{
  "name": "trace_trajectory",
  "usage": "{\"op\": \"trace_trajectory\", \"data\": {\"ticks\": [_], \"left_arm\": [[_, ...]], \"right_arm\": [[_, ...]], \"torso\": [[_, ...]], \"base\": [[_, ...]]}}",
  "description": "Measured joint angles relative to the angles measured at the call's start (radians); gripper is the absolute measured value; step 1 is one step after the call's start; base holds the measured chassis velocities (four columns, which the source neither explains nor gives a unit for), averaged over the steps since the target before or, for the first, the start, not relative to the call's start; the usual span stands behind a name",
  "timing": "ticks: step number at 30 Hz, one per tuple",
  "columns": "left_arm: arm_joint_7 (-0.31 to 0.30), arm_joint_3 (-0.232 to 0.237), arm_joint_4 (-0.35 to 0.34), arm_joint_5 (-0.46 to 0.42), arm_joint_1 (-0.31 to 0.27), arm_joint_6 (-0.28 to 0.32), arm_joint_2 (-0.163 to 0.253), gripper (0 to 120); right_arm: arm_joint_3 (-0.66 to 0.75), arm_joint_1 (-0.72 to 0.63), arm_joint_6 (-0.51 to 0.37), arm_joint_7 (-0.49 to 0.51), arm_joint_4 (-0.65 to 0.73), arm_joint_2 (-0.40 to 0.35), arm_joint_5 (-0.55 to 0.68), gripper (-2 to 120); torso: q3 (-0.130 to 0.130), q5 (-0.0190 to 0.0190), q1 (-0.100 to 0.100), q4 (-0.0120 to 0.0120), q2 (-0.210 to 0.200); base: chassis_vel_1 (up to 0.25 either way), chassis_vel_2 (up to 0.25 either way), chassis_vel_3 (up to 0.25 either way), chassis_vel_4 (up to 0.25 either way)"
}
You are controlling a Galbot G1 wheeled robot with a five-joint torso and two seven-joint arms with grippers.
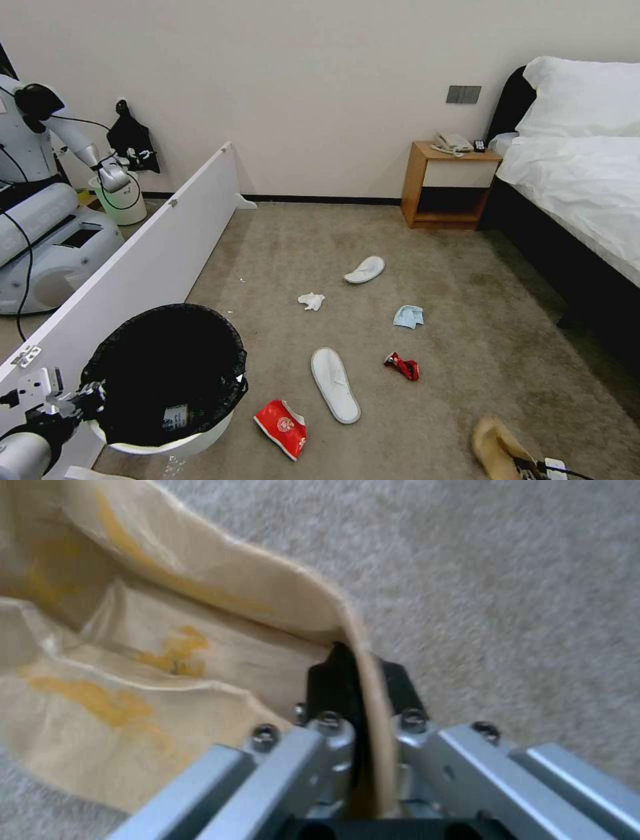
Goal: Pick up the trash bin, then pick up the garbage from the floor and place it into the trash bin.
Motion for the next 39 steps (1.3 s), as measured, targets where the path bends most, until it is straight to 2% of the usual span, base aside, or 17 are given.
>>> {"op": "trace_trajectory", "data": {"ticks": [8,11,15,17,18,20,21,23,27,32,37,39], "left_arm": [[0.001,0.009,0.004,-0.009,-0.012,0.000,0.015,3],[0.002,0.030,0.002,-0.010,-0.019,0.000,0.015,3],[0.002,0.042,-0.001,-0.010,-0.019,0.001,0.015,3],[0.003,0.052,-0.005,-0.011,-0.010,0.001,0.020,3],[0.003,0.052,-0.005,-0.011,-0.010,0.001,0.020,3],[0.006,0.065,-0.010,-0.010,0.003,0.002,0.023,3],[0.006,0.065,-0.010,-0.010,0.003,0.002,0.023,3],[0.007,0.079,-0.016,-0.005,0.013,0.003,0.023,3],[0.009,0.091,-0.024,-0.001,0.021,0.004,0.026,3],[0.008,0.113,-0.041,0.002,0.029,0.004,0.034,3],[0.008,0.127,-0.048,0.011,0.048,0.004,0.034,3],[0.008,0.138,-0.053,0.018,0.055,0.005,0.026,3]], "right_arm": [[0.050,-0.036,0.016,0.015,0.072,-0.015,0.001,0],[0.103,-0.082,0.019,0.019,0.195,-0.028,0.013,0],[0.135,-0.112,0.026,0.019,0.287,-0.036,0.023,0],[0.167,-0.134,0.038,0.019,0.385,-0.044,0.031,0],[0.167,-0.134,0.038,0.019,0.385,-0.044,0.031,0],[0.196,-0.152,0.046,0.020,0.526,-0.055,0.053,0],[0.196,-0.152,0.046,0.020,0.526,-0.055,0.053,0],[0.219,-0.160,0.042,0.024,0.654,-0.071,0.080,0],[0.229,-0.164,0.031,0.028,0.744,-0.089,0.112,0],[0.227,-0.158,0.023,0.028,0.957,-0.170,0.224,0],[0.183,-0.102,0.035,0.026,1.055,-0.234,0.312,0],[0.122,-0.034,0.040,0.030,1.090,-0.276,0.356,0]], "torso": [[0.000,0.0000,0.000,0.0000,0.000],[0.000,-0.0001,0.000,-0.0001,0.000],[0.000,0.0000,0.000,-0.0002,0.000],[0.000,-0.0001,0.000,-0.0003,0.000],[0.000,-0.0001,0.000,-0.0003,0.000],[0.000,0.0000,0.000,0.0000,0.000],[0.000,0.0000,0.000,0.0000,0.000],[0.000,-0.0004,0.000,0.0001,0.000],[0.000,-0.0001,0.000,0.0001,0.000],[0.000,-0.0004,0.000,-0.0003,0.000],[0.000,-0.0002,0.000,0.0001,0.000],[0.000,-0.0001,0.000,0.0001,0.000]], "base": [[0.000,0.000,0.000,0.000],[0.000,0.000,0.000,0.000],[0.000,0.000,0.000,0.000],[0.000,0.000,0.000,0.000],[0.000,0.000,0.000,0.000],[0.000,0.000,0.000,0.000],[0.000,0.000,0.000,0.000],[0.000,0.000,0.000,0.000],[0.000,0.000,0.000,0.000],[0.000,0.000,0.000,0.000],[0.000,0.000,0.000,0.000],[0.000,0.000,0.000,0.000]]}}
